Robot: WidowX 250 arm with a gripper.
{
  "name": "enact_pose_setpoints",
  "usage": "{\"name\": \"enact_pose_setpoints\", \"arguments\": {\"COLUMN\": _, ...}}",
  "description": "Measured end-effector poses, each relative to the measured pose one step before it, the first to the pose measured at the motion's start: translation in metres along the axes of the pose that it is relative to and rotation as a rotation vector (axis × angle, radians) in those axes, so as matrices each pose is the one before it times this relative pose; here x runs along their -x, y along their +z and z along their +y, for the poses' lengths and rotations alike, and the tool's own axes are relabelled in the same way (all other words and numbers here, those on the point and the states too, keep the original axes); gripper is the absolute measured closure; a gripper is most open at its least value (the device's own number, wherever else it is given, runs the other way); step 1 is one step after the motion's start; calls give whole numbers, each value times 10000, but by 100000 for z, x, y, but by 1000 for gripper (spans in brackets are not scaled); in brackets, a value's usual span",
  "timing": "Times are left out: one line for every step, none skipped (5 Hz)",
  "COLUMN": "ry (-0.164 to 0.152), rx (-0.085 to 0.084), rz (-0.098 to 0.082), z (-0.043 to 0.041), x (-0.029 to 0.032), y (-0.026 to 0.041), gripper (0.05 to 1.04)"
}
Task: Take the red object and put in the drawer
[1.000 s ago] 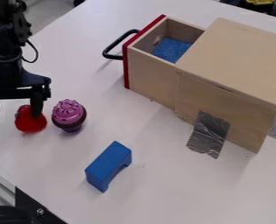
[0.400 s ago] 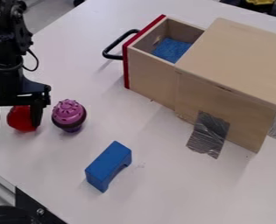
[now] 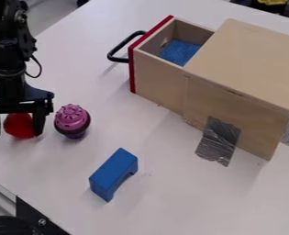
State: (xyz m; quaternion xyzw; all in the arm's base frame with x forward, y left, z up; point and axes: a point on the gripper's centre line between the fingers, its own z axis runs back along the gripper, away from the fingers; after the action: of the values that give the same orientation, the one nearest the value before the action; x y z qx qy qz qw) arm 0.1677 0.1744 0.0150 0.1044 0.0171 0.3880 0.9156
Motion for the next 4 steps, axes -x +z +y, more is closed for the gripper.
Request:
{"name": "enact_pose_setpoints", "arguments": {"ry": -95, "rx": 28, "rz": -145, "z": -69, "x": -707, "y": 192, "gripper": 87}}
{"name": "enact_pose_setpoints", "arguments": {"ry": -9, "rx": -29, "rz": -156, "z": 10, "x": -555, "y": 2, "gripper": 87}}
{"name": "enact_pose_setpoints", "arguments": {"ry": 474, "rx": -31, "rz": 109, "z": 11, "x": -344, "y": -422, "gripper": 115}}
{"name": "enact_pose_setpoints", "arguments": {"ry": 408, "rx": -115, "rz": 140, "z": 225, "x": 79, "y": -215, "gripper": 306}}
